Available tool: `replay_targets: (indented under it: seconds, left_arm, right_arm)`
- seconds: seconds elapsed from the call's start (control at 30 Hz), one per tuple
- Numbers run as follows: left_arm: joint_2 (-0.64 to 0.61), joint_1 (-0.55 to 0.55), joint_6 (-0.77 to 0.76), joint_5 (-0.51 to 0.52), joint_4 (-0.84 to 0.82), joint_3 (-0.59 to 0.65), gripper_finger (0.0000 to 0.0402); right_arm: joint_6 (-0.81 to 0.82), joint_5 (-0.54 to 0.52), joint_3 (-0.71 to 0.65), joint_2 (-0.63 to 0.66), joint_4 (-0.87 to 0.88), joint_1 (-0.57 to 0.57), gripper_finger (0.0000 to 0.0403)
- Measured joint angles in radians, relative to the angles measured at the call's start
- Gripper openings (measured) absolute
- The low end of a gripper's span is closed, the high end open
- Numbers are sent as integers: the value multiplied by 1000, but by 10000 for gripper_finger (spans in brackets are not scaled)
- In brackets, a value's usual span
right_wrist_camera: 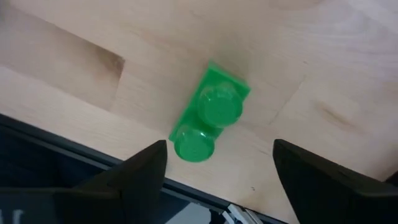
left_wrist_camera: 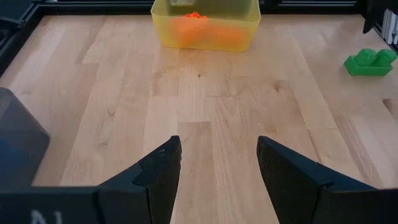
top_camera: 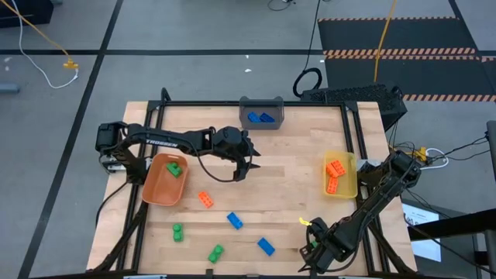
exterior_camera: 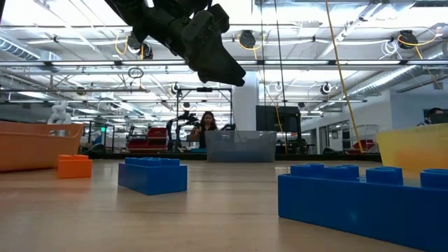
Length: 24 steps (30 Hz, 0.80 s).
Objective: Sort & place blocks by color
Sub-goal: Put the green game piece into the orange bin
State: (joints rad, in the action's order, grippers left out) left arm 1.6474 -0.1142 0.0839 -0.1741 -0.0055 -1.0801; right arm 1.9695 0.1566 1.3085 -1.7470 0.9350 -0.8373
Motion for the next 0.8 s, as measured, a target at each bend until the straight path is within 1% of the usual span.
replay_targets:
  seconds: [0.13,0.27,0.37,0.47,0.6,0.67,0.8]
  left_arm:
    - [0,3,7,0,0,0,209]
    - [0,3,8,0,0,0,209]
    - [0,3,8,0,1,0,209]
    - [0,3,9,0,1,0,209]
    - [0,3,9,0,1,0,209]
    - [0,3,9,0,1,0,209]
    - [0,3,11,0,2,0,209]
  right_arm:
    - [7,-2,-2,-5,1,-10,308]
    - [44,4,-41,-5,-41,-16,315]
    - [62,6,-98,-5,-145,-19,314]
    - [78,46,-169,-5,-278,-20,314]
    - [110,64,-259,-4,-417,-20,314]
    - [116,69,-293,3,-452,-20,313]
    - [116,58,-336,18,-459,-19,313]
